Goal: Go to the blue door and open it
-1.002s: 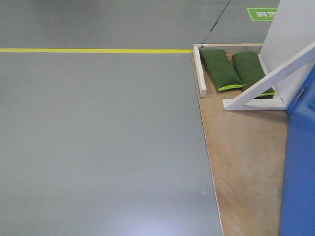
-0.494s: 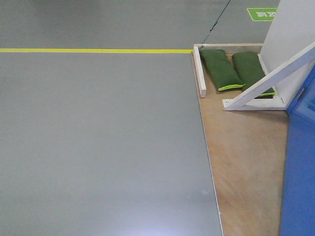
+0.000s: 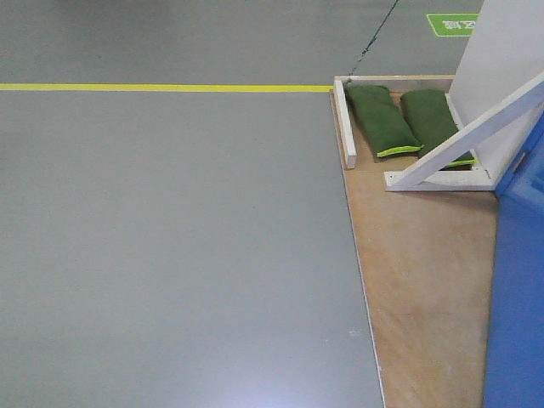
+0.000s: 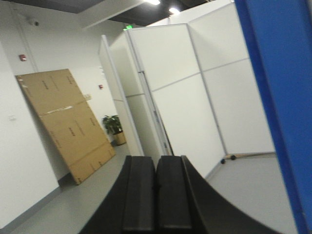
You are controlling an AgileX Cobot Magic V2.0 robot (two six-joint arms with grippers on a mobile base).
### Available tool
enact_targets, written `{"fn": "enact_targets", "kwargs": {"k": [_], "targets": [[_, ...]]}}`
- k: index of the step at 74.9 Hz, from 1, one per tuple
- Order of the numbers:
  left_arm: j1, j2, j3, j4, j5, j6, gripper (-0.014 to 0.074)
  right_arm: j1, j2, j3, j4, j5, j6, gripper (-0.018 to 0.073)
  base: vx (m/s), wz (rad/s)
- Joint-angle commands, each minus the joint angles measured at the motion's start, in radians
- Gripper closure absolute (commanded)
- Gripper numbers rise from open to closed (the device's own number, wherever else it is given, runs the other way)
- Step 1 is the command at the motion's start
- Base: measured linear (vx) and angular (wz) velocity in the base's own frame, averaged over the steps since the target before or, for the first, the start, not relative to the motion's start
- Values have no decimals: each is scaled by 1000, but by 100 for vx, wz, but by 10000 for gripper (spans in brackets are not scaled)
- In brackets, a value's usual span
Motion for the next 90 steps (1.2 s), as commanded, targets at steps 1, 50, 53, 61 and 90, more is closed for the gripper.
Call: {"fn": "enact_targets", "kwargs": {"k": [1,50,53,61,90], "targets": [[-5,-10,-34,-13,-83,-10,527,21,-60,-32,-15,-53,-10,561,0,0],[-5,-10,-34,-13,-84,-10,527,98,-157,-32,-11,109,-19,561,0,0],[-5,-10,-34,-13,-84,-10,527,125,-164,-32,-11,109,-34,561,0,0],[-5,-10,-34,-13,-84,-10,527,193,-176,-32,-11,109,-60,561,0,0],[-5,-10,-34,-13,-84,-10,527,435,-211,-32,-11,110,-66,561,0,0]]}}
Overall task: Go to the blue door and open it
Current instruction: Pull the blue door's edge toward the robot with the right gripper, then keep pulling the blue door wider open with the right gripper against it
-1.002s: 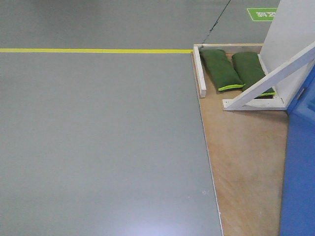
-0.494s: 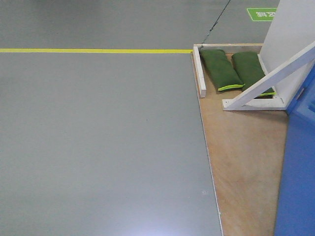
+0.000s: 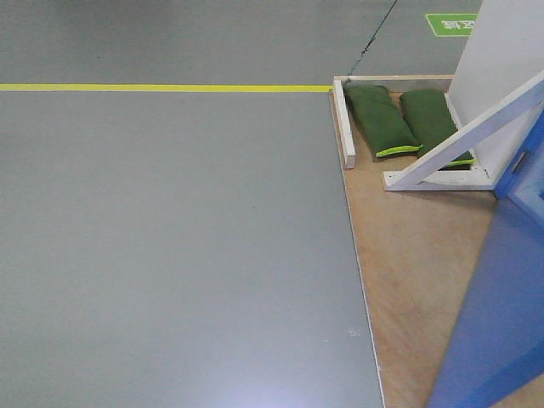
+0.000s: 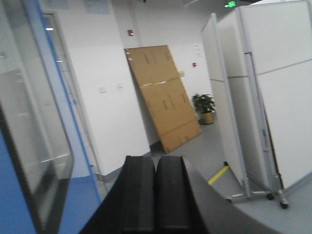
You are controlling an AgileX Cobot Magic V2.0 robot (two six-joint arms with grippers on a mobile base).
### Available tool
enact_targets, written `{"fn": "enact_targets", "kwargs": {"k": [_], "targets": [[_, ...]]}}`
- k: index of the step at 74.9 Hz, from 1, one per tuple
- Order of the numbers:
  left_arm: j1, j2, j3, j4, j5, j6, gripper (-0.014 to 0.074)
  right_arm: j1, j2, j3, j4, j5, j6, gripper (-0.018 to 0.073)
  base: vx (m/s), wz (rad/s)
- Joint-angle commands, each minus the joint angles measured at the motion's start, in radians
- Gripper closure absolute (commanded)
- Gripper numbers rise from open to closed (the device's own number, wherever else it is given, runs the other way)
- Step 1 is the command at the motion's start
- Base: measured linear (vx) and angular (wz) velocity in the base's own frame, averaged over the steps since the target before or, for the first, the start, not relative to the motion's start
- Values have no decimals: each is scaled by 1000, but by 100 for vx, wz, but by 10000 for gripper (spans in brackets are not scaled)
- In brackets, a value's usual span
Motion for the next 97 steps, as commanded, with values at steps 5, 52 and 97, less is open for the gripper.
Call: {"fn": "enact_targets", "kwargs": {"k": [5,52,97], "targets": [[-5,-10,-34,-13,-84,-10,527,103,-42,-32,6,-60,-11,561,0,0],[-5,-10,-34,-13,-84,-10,527,590,-33,-32,3,-16,-11,561,0,0],[-5,-10,-34,-13,-84,-10,527,875,104,-32,141,-8,-11,561,0,0]]}}
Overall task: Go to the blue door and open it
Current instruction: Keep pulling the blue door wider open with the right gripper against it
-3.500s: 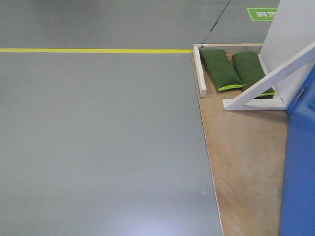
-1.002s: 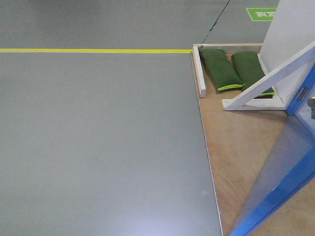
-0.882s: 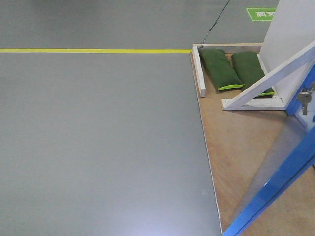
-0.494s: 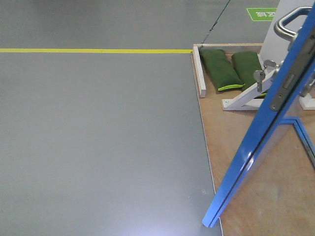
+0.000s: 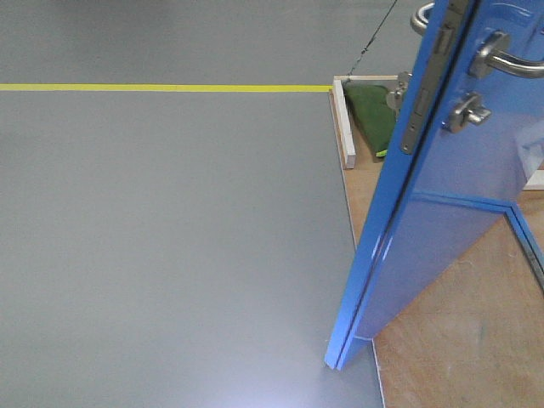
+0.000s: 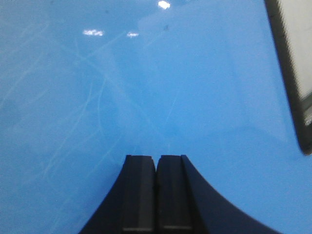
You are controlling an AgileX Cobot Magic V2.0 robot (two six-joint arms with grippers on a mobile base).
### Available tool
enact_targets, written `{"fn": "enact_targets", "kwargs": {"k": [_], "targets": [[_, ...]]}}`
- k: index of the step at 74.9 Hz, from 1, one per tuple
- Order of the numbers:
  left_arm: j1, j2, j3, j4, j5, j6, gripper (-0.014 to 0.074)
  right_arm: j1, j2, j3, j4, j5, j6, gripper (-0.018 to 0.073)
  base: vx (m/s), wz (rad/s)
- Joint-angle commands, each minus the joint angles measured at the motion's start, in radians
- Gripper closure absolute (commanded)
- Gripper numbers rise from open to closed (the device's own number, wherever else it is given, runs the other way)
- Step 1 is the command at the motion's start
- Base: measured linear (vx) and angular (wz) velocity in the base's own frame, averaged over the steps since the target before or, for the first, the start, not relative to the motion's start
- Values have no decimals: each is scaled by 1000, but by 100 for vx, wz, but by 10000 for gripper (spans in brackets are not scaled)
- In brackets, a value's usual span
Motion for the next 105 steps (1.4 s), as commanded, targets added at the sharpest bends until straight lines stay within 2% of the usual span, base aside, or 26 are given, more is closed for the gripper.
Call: {"fn": "enact_targets", "kwargs": {"k": [1,30,50,105], "targets": [[-5,-10,-34,-13,-84,-10,527,36,7,-26,35,-15,-10,561,0,0],[-5,-10,-34,-13,-84,-10,527,54,65,-25,67,46,-10,561,0,0],[-5,-10,-34,-13,-84,-10,527,54,71,-25,147,47,-10,561,0,0],[-5,-10,-34,-13,-84,-10,527,53,71,-25,158,46,-10,561,0,0]]}}
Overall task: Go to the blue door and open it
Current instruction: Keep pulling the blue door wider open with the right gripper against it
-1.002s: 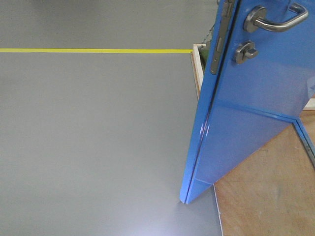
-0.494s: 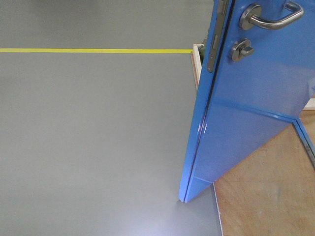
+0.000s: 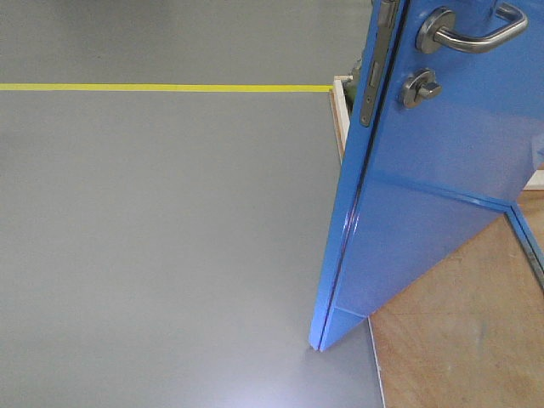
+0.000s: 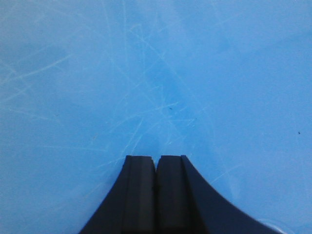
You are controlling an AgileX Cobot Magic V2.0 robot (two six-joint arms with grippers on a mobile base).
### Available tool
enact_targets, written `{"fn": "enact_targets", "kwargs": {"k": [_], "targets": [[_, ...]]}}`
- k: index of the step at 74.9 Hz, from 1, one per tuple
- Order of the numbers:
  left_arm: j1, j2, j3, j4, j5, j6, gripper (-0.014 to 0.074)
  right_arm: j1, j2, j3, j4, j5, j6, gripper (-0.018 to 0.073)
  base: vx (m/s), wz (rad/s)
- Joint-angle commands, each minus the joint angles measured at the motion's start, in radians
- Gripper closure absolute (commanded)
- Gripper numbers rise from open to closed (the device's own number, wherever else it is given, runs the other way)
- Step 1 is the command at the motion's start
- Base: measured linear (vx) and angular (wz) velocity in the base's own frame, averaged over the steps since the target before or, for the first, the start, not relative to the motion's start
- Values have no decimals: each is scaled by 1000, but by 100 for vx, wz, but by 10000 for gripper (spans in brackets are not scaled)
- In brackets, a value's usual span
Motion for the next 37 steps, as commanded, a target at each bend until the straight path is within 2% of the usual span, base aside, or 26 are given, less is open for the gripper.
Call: {"fn": "enact_targets", "kwargs": {"k": [1,37], "targets": [[-5,-10,-34,-13,-84,-10,527,1,-31,-31,6,-72,-10,561,0,0],[-5,-10,-34,-13,-84,-10,527,1,-31,-31,6,-72,-10,561,0,0]]}}
